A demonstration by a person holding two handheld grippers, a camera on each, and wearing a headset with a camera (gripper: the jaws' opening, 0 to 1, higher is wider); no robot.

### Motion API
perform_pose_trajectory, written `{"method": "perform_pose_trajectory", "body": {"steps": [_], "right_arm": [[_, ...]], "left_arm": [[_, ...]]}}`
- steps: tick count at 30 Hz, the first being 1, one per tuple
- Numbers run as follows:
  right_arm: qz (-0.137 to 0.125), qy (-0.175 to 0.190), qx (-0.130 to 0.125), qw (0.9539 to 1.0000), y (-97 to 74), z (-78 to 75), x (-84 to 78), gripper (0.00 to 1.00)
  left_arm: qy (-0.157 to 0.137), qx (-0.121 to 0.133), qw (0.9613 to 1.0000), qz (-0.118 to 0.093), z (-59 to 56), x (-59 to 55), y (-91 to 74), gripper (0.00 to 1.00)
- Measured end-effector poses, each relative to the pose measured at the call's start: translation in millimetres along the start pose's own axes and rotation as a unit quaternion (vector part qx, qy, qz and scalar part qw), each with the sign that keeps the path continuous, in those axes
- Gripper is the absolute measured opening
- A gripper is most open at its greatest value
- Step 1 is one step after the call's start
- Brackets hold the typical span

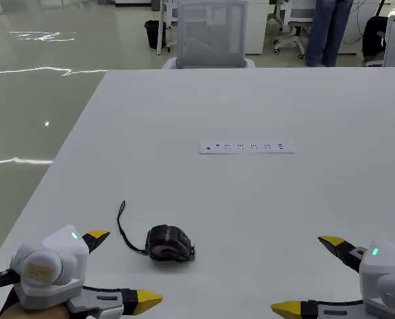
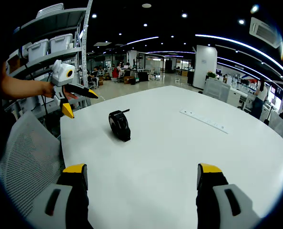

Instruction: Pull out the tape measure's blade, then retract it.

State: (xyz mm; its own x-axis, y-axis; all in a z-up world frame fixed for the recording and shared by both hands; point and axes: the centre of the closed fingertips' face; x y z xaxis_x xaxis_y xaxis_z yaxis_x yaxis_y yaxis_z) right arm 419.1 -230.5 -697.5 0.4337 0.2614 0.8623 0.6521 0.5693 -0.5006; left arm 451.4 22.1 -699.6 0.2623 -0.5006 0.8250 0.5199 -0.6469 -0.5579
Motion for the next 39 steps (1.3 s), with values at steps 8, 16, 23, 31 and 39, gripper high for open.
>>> {"method": "perform_pose_trajectory", "body": {"steps": [8,16,23,31,39], "right_arm": [[0.002,-0.003,-0.001,1.0000,-0.8,-1.0,0.1,0.97],[0.001,-0.016,0.007,0.9999,0.0,-1.9,2.4,0.93],[0.006,-0.023,0.016,0.9996,2.8,-4.0,3.1,0.91],[0.010,-0.039,0.045,0.9982,6.8,-0.9,5.0,0.80],[0.009,-0.064,0.066,0.9957,13.9,0.9,7.9,0.72]], "left_arm": [[0.002,0.000,1.0000,0.003,2.3,-0.8,-0.8,0.96],[0.002,-0.006,0.9999,0.007,8.7,-1.3,-0.8,0.89],[0.014,-0.017,0.9997,0.014,14.5,0.0,3.1,0.86],[0.036,-0.034,0.9984,0.028,18.9,-3.5,11.6,0.82],[0.053,-0.051,0.9966,0.038,21.7,-5.4,18.2,0.76]]}}
Point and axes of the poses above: the centre of the closed fingertips' face, and the gripper's own axes: y roughly forward along the fingers, z roughly to its left, x roughly out of its top, and after that the axes turned 7 degrees about y, right-handed
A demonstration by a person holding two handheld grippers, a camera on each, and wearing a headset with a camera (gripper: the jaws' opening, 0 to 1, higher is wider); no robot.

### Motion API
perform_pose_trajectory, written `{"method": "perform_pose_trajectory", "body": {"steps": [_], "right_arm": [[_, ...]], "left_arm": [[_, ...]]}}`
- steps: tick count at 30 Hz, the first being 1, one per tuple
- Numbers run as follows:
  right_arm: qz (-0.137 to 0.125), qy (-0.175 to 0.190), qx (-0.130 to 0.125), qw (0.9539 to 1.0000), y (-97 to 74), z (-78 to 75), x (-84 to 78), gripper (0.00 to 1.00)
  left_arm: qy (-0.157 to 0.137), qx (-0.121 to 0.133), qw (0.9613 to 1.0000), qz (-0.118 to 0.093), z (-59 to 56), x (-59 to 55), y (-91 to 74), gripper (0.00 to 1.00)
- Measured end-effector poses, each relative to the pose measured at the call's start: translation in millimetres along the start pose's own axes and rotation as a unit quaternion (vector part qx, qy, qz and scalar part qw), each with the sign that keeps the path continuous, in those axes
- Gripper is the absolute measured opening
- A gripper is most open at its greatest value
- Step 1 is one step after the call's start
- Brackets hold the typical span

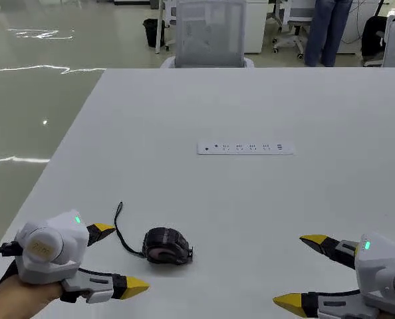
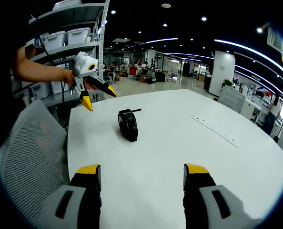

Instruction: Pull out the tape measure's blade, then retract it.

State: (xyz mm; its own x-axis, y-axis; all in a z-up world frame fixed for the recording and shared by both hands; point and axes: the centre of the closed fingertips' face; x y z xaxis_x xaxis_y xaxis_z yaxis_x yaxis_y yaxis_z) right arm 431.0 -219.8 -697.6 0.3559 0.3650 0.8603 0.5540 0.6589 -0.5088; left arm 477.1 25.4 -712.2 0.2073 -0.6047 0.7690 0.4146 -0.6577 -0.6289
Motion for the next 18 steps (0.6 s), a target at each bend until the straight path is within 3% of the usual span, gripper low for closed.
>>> {"method": "perform_pose_trajectory", "body": {"steps": [6,18], "right_arm": [[-0.008,-0.011,0.017,0.9998,5.9,-1.6,5.6,0.65],[0.010,-0.048,0.045,0.9978,22.1,-2.7,0.0,0.56]], "left_arm": [[0.017,-0.014,0.9998,0.003,1.8,-0.2,6.7,0.72],[0.050,-0.037,0.9980,0.011,4.5,0.3,18.8,0.63]]}}
Point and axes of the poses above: the centre of the closed fingertips' face, and the gripper's own axes: y roughly forward along the fingers, z roughly to its left, x roughly out of its top, and after that the axes turned 7 degrees about y, right-handed
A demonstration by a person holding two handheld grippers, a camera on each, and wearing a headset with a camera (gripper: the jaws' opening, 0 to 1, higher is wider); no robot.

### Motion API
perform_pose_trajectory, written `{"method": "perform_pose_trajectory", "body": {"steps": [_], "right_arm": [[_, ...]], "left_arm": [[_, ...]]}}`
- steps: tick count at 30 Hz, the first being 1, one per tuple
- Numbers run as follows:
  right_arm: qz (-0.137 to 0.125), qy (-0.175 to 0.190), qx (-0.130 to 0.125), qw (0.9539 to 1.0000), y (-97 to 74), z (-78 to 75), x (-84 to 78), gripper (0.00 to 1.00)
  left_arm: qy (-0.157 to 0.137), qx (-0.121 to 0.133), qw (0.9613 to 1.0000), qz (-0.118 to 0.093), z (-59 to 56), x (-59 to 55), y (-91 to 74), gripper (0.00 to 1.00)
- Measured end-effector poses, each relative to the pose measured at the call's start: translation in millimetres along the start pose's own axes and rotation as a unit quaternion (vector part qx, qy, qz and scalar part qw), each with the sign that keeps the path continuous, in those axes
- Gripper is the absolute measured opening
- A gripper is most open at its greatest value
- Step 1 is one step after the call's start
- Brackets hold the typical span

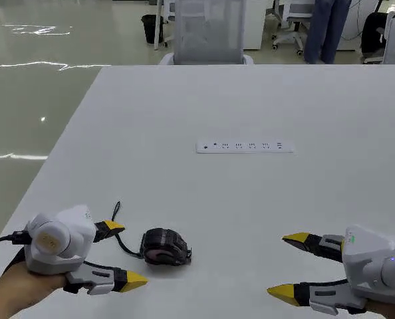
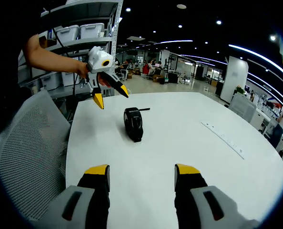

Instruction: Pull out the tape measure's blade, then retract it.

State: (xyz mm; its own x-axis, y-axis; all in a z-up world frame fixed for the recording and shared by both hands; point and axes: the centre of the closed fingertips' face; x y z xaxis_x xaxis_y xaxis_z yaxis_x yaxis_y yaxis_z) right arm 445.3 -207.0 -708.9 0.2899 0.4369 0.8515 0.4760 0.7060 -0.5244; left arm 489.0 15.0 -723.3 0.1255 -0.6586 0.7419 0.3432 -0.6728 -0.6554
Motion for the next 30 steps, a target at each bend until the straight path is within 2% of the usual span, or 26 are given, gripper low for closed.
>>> {"method": "perform_pose_trajectory", "body": {"steps": [8,12,17,21,30], "right_arm": [[-0.002,-0.006,0.014,0.9999,13.6,1.3,3.6,0.53],[0.000,-0.012,0.024,0.9996,22.0,3.9,3.8,0.52],[0.006,-0.022,0.038,0.9990,32.1,5.3,4.7,0.50],[0.006,-0.025,0.042,0.9988,38.7,2.1,6.0,0.48],[0.016,-0.034,0.061,0.9974,51.9,3.3,7.2,0.47]], "left_arm": [[0.024,-0.016,0.9996,0.007,0.7,-0.3,9.6,0.56],[0.021,-0.015,0.9997,0.004,4.5,1.6,11.9,0.55],[0.038,-0.026,0.9989,0.014,6.5,1.5,17.2,0.53],[0.040,-0.028,0.9987,0.013,9.0,3.1,19.1,0.52],[0.054,-0.042,0.9972,0.029,9.4,-3.2,24.8,0.50]]}}
Point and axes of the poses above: the centre of the closed fingertips' face, and the gripper's own axes: y roughly forward along the fingers, z roughly to its left, x roughly out of its top, and after that the axes turned 7 degrees about y, right-handed
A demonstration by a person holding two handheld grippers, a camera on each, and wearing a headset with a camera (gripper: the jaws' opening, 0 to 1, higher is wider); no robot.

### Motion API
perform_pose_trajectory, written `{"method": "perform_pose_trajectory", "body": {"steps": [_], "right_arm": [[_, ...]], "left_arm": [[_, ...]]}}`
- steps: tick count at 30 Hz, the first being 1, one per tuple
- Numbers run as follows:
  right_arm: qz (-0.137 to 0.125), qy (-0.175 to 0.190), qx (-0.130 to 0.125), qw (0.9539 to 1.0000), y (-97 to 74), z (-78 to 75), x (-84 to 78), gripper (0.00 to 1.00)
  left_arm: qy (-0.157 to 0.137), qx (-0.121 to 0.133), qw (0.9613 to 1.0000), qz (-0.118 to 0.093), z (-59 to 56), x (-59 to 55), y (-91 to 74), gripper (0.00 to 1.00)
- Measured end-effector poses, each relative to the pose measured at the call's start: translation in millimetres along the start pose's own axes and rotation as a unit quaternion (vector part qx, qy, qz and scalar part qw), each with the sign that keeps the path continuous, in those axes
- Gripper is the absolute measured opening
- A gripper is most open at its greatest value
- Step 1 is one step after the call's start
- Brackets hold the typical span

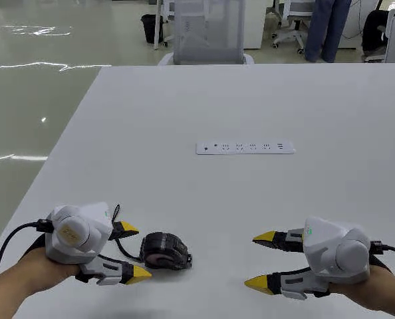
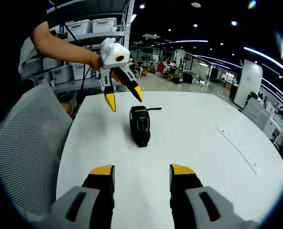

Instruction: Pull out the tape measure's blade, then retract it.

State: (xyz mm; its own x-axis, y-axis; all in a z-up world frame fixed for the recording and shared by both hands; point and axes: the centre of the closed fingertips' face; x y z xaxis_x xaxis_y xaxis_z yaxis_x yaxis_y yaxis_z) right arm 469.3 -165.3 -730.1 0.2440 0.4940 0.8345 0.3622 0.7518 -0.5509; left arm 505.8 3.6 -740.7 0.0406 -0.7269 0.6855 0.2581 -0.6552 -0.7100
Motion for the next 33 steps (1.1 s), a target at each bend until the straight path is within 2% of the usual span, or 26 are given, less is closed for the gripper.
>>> {"method": "perform_pose_trajectory", "body": {"steps": [7,15,21,33], "right_arm": [[0.007,-0.012,0.014,0.9998,10.5,0.2,3.6,0.43],[0.017,-0.022,0.030,0.9991,21.7,-1.0,3.3,0.41],[0.024,-0.027,0.039,0.9986,32.5,-0.7,2.5,0.40],[0.028,-0.035,0.046,0.9979,51.1,-0.7,7.8,0.36]], "left_arm": [[0.017,-0.016,0.9996,0.015,0.9,-4.5,6.1,0.49],[0.032,-0.032,0.9986,0.025,4.8,-4.8,13.0,0.47],[0.050,-0.048,0.9969,0.037,4.7,-7.5,19.1,0.46],[0.063,-0.061,0.9954,0.038,7.1,-5.7,26.3,0.40]]}}
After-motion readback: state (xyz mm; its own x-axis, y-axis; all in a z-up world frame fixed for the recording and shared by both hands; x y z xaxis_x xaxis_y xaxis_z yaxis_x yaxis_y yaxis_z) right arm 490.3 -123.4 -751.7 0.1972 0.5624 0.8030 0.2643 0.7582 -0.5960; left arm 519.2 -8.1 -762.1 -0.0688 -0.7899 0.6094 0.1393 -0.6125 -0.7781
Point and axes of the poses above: the centre of the closed fingertips' face, and the gripper's own axes: y roughly forward along the fingers, z roughly to its left, x roughly out of its top, and after that the axes turned 7 degrees about y, right-handed
